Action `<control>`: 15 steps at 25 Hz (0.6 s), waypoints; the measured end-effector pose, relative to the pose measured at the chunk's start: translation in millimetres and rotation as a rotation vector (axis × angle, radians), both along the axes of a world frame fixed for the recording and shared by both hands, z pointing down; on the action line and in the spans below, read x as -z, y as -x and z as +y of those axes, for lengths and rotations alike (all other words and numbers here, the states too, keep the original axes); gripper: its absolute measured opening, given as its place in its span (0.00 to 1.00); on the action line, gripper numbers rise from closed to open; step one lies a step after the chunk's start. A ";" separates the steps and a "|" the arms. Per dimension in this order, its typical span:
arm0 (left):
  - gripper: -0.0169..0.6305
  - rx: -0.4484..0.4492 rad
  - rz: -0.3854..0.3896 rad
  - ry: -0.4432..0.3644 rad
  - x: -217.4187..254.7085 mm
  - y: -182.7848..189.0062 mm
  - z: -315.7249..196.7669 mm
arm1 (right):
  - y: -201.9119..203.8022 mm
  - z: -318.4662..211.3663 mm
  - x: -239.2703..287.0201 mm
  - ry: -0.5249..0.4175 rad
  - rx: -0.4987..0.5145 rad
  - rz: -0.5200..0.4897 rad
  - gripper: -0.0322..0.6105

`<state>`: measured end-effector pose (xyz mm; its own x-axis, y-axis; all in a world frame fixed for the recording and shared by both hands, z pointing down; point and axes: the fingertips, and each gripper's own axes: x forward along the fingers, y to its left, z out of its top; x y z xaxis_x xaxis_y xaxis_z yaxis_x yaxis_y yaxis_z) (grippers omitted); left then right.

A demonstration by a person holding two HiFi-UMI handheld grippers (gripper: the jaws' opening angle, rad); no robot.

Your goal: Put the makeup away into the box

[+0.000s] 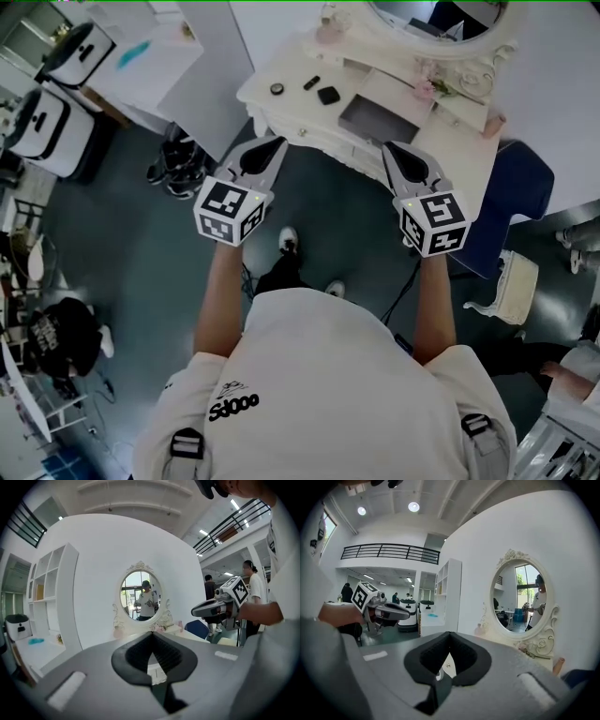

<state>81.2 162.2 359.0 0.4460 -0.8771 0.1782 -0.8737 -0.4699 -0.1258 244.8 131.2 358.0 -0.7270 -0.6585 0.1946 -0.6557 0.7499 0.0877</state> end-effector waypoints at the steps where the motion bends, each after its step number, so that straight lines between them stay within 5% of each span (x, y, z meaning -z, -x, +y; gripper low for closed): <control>1: 0.05 0.001 0.008 0.005 -1.5 2.5 -5.3 | 2.2 -5.4 -2.0 0.006 -0.001 0.001 0.05; 15: 0.05 0.001 -0.037 0.001 -10.2 107.2 -167.5 | 105.6 -152.7 -2.7 0.018 -0.022 0.090 0.05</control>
